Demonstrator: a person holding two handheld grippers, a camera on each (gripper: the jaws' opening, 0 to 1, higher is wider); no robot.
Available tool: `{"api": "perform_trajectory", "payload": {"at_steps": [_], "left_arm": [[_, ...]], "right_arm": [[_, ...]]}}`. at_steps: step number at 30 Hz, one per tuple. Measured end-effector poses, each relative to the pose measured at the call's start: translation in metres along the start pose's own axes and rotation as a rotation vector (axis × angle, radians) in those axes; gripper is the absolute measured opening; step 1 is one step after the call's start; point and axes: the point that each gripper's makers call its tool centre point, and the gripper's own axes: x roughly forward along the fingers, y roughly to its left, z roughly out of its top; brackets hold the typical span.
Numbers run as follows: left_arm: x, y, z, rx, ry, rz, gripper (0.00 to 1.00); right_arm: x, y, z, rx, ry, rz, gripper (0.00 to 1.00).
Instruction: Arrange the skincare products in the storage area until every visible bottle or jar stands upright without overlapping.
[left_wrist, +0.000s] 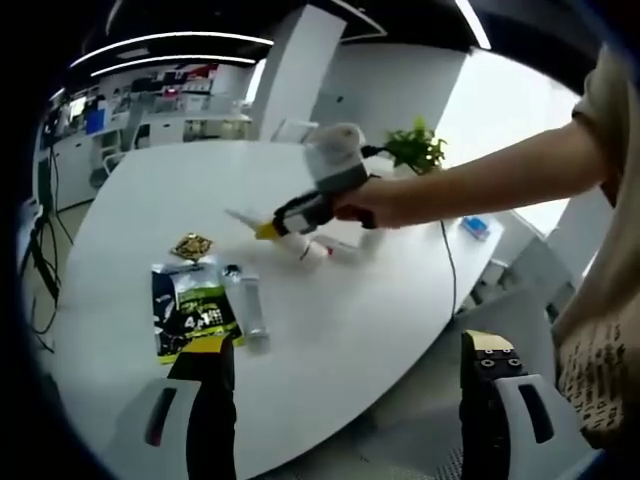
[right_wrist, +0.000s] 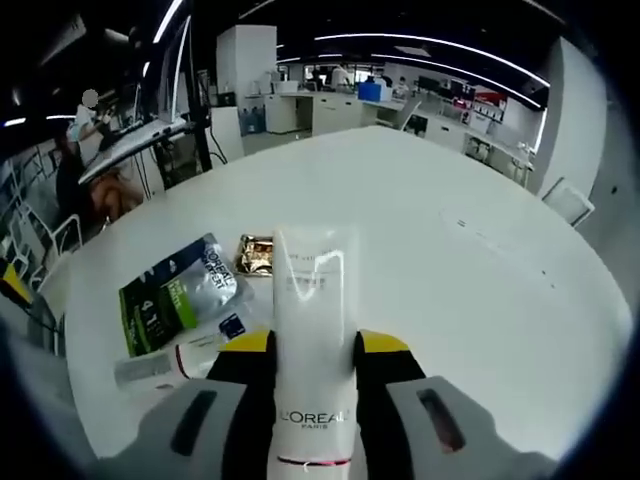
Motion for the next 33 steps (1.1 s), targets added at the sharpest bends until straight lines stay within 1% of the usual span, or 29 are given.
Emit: {"api": "perform_trajectory", "payload": {"at_steps": [3, 7, 14, 20, 23, 26, 33], "left_arm": [[-0.001, -0.004, 0.001, 0.009, -0.001, 0.001, 0.91], [-0.004, -0.006, 0.002, 0.014, -0.009, 0.008, 0.91], [-0.011, -0.012, 0.009, 0.037, -0.020, 0.023, 0.91], [-0.015, -0.021, 0.014, 0.063, -0.026, 0.025, 0.91], [-0.016, -0.028, 0.019, 0.061, -0.039, 0.011, 0.91], [-0.016, -0.031, 0.025, 0.077, -0.043, 0.010, 0.91], [-0.017, -0.036, 0.037, 0.099, -0.058, 0.017, 0.91]], "right_arm": [[-0.010, 0.003, 0.004, 0.006, -0.036, 0.006, 0.29], [-0.023, 0.006, 0.008, 0.007, -0.061, 0.008, 0.29], [-0.045, 0.008, 0.008, 0.024, -0.103, -0.001, 0.29], [-0.068, 0.013, 0.008, 0.019, -0.137, -0.009, 0.29], [-0.081, 0.016, 0.010, 0.029, -0.162, -0.011, 0.29], [-0.092, 0.019, 0.011, 0.035, -0.184, -0.013, 0.29], [-0.117, 0.025, 0.007, 0.057, -0.219, -0.018, 0.29]]}}
